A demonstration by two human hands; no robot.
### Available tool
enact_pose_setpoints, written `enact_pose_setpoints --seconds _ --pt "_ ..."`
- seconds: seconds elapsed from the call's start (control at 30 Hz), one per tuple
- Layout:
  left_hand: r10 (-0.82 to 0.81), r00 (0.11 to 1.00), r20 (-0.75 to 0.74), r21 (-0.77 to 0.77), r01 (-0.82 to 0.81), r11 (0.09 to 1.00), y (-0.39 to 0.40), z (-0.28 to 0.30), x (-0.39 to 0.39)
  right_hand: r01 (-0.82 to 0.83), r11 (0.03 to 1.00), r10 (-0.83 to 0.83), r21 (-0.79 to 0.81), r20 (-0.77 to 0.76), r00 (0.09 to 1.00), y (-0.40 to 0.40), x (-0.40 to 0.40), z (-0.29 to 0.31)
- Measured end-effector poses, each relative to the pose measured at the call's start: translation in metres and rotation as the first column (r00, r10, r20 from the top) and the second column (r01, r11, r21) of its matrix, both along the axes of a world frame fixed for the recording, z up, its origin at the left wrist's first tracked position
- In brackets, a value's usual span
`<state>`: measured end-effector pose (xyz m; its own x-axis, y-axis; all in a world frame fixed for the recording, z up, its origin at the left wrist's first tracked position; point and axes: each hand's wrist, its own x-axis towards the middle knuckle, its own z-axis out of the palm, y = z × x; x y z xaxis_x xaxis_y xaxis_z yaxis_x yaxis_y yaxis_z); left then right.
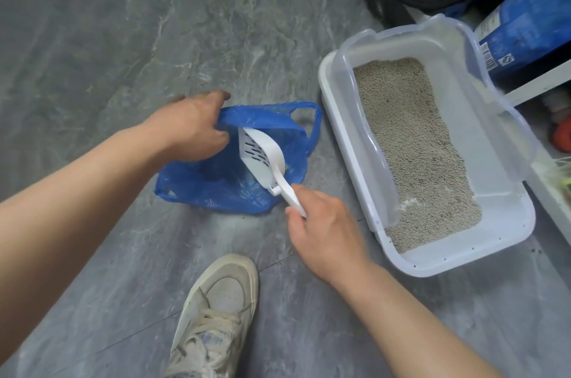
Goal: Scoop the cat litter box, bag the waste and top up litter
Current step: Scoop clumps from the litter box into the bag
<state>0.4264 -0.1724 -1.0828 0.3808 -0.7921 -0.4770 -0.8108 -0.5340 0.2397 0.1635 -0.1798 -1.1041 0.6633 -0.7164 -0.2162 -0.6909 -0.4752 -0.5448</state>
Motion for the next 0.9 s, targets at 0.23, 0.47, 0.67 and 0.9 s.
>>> enact_pose_setpoints --seconds 0.23,0.47,0.67,0.9 --pt "-0.077 0.997 -0.020 -0.015 0.076 0.997 -0.022 0.036 -0.020 0.161 0.974 -0.181 0.163 0.119 0.976 -0.035 -0.033 0.067" --pt "-0.137 0.989 -0.058 -0.112 0.130 0.985 -0.034 0.030 -0.038 0.286 0.772 -0.407 0.568 0.096 0.908 -0.062 -0.059 0.095" --pt "-0.432 0.894 -0.115 -0.433 0.346 0.832 -0.049 0.024 -0.095 0.597 0.635 -0.726 0.489 0.115 0.678 -0.109 -0.128 0.107" --pt "-0.730 0.682 0.045 -0.387 0.685 0.617 -0.061 -0.007 -0.152 0.806 0.531 -0.709 0.263 -0.382 0.592 -0.124 -0.193 0.065"
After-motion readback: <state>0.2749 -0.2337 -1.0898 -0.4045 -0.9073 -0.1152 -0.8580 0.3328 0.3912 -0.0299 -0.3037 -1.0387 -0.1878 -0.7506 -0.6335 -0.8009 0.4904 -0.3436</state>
